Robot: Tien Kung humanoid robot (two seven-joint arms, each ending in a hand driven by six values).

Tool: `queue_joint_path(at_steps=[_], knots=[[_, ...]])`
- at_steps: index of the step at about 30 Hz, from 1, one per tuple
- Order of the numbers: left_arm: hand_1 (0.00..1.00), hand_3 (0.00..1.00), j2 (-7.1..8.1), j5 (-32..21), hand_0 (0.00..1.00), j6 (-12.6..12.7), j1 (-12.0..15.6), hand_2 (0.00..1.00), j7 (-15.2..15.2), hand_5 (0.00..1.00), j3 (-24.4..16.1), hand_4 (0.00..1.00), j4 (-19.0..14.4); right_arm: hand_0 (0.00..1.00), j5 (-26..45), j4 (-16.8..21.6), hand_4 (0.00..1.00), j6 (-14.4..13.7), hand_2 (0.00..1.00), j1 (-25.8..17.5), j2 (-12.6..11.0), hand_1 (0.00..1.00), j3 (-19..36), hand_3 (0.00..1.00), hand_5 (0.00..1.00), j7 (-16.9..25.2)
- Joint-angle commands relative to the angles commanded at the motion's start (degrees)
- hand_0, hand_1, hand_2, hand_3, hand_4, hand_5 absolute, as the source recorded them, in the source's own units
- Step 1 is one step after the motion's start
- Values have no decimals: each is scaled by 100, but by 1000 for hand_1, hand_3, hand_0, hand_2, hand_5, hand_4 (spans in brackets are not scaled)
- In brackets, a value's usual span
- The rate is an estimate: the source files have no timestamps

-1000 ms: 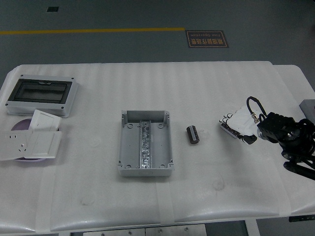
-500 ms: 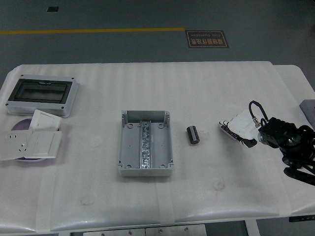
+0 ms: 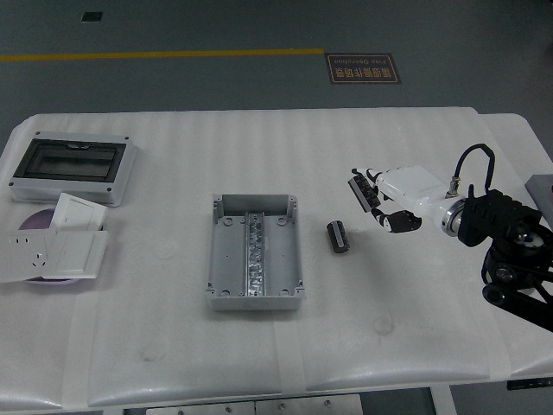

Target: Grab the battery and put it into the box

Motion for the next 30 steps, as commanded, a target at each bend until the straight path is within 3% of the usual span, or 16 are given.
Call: queue_joint_path(at_steps=[3,8,14,15,16,20,21,30], knots=[[669,646,-8,23,647,-4,11,633,1,134,-9,686,-1,391,385,326,453,-171,574,-117,346,557,594,643,2,141],[669,646,-6,111,647,-37,43,633,35,134,-81,686,5,391,876,527,453,-260,574,-238,820,557,1237,643,2,331],[668,646,-12,242,649,-98,74,633,116,135,-220,687,18,416,452,252,448,-416,585,-389,1387,563,1068,641,7,346],[669,647,-13,245,648,-99,73,633,118,135,-223,688,18,596,364,190,550,-456,683,-404,1448,651,1005,690,58,352],[669,647,-15,241,648,-99,71,633,118,135,-218,688,19,596,246,104,550,-504,683,-421,1518,651,913,690,58,353],[669,647,-20,209,648,-89,64,633,109,135,-193,688,18,596,-192,-210,550,-639,683,-481,1695,651,548,690,58,363],[669,647,-21,211,649,-90,65,635,110,136,-195,689,17,771,-275,-271,617,-659,781,-492,1720,739,473,861,82,369],[669,647,-24,236,650,-85,62,634,101,137,-208,690,17,784,-879,-643,595,-696,783,-514,1808,754,7,871,77,353]])
